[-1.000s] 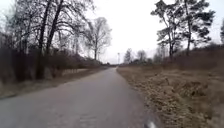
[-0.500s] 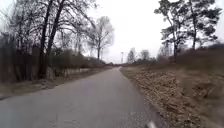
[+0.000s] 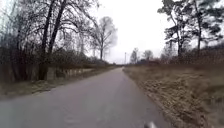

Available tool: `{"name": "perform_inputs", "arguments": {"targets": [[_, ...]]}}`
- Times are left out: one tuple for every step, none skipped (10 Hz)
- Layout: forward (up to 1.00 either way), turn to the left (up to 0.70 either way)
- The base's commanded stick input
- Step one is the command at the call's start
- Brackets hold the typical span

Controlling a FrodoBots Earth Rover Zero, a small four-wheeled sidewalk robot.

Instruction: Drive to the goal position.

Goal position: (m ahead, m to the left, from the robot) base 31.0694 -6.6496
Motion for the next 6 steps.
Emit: {"name": "perform_inputs", "arguments": {"targets": [[0.85, 0.00], [0.85, 0.00], [0.85, 0.00], [0.85, 0.00], [0.85, 0.00], [0.85, 0.00]]}}
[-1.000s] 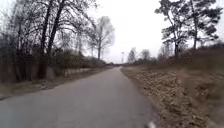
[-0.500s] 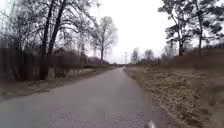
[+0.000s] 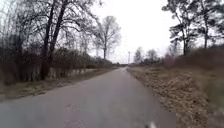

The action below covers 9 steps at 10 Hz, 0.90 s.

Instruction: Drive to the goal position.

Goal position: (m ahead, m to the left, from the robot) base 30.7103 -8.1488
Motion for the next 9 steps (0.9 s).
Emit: {"name": "perform_inputs", "arguments": {"targets": [[0.85, 0.00], [0.85, 0.00], [0.85, 0.00], [0.85, 0.00], [0.85, -0.02], [0.85, -0.19], [0.85, -0.34], [0.85, -0.34], [0.85, -0.34]]}}
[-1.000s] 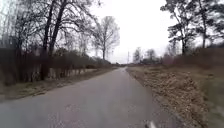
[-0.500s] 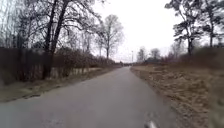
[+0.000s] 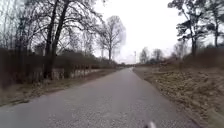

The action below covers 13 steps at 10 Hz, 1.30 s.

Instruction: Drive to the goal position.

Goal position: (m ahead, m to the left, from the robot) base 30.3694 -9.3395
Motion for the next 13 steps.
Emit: {"name": "perform_inputs", "arguments": {"targets": [[0.85, -0.34], [0.85, -0.34], [0.85, -0.34], [0.85, -0.34], [0.85, -0.34], [0.85, -0.34], [0.85, -0.34], [0.85, -0.34], [0.85, -0.34], [0.85, -0.34], [0.85, -0.34], [0.85, -0.32], [0.85, -0.19]]}}
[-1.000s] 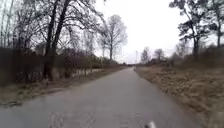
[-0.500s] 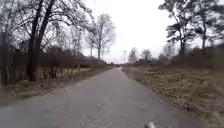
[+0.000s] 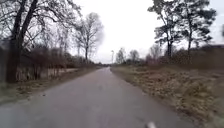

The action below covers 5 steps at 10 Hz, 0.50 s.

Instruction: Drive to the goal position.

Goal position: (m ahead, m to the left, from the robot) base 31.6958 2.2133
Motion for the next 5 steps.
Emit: {"name": "perform_inputs", "arguments": {"targets": [[0.85, -0.05], [0.85, 0.00], [0.85, 0.00], [0.85, 0.00], [0.85, 0.00]]}}
